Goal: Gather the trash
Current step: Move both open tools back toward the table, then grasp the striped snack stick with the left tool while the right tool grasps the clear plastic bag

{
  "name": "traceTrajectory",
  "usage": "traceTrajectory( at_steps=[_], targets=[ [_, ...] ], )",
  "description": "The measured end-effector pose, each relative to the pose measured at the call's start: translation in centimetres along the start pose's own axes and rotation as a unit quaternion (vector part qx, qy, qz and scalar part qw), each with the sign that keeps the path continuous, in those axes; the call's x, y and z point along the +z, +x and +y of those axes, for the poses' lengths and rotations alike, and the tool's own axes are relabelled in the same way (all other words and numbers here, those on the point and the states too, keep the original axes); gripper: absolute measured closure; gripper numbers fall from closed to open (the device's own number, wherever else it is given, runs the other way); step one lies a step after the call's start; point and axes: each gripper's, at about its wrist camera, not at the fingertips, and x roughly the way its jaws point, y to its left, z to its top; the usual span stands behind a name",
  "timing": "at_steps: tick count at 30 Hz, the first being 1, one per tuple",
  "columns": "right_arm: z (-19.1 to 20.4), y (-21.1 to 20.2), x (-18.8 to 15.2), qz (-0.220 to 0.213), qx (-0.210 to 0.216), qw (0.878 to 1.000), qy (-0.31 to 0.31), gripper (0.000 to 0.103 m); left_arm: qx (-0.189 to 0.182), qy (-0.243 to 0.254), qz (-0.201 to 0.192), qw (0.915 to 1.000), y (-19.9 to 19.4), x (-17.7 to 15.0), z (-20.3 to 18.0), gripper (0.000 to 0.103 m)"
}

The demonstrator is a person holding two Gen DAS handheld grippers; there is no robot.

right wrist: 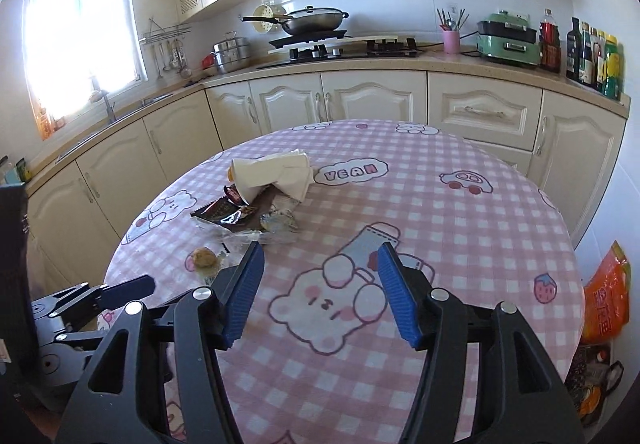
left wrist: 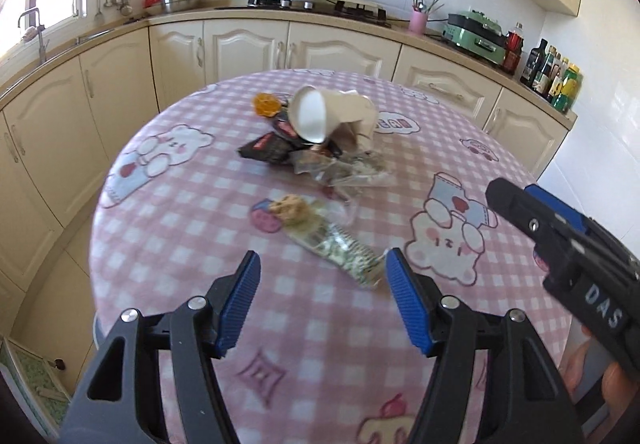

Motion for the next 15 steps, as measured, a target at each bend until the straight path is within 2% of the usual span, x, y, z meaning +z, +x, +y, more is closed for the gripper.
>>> traceTrajectory(
  at_steps=[4, 6, 7, 8, 11, 15],
  targets=[
    [-1.0, 0.3, -0.1, 0.007, 0.006, 1.000, 0.005, 0.047, 0.008, -0.009, 0.026, 0.9996, 2.3, 0.6, -0.6, 0.040],
    [-1.1, 0.6, 0.0, 0.012, 0.009, 1.000, 0.005, 0.047, 0.000, -0.014, 0.035, 0.9993, 2.9, 0.6, -0.4, 0.054],
    [-1.1, 0.6, 0.0, 0.013, 0.012, 1.000, 0.005, 0.047, -0.006, -0.015, 0.039, 0.9991, 3.1, 0.5, -0.3, 0.069],
    [-1.2, 0.8, 0.0, 0.014, 0.014, 1.000, 0.004, 0.047, -0.001, -0.010, 0.038, 0.9992, 3.2, 0.5, -0.2, 0.076],
    [-0.8, 1.0, 0.0, 0.019, 0.023, 1.000, 0.004, 0.047, -0.015, -0.006, 0.038, 0.9991, 2.7, 0.0, 0.5, 0.085],
    [0.6, 1.3, 0.0, 0.027, 0.036, 0.999, -0.005, 0.047, -0.038, -0.009, 0.031, 0.9988, 1.2, -0.9, 1.9, 0.088]
  ],
)
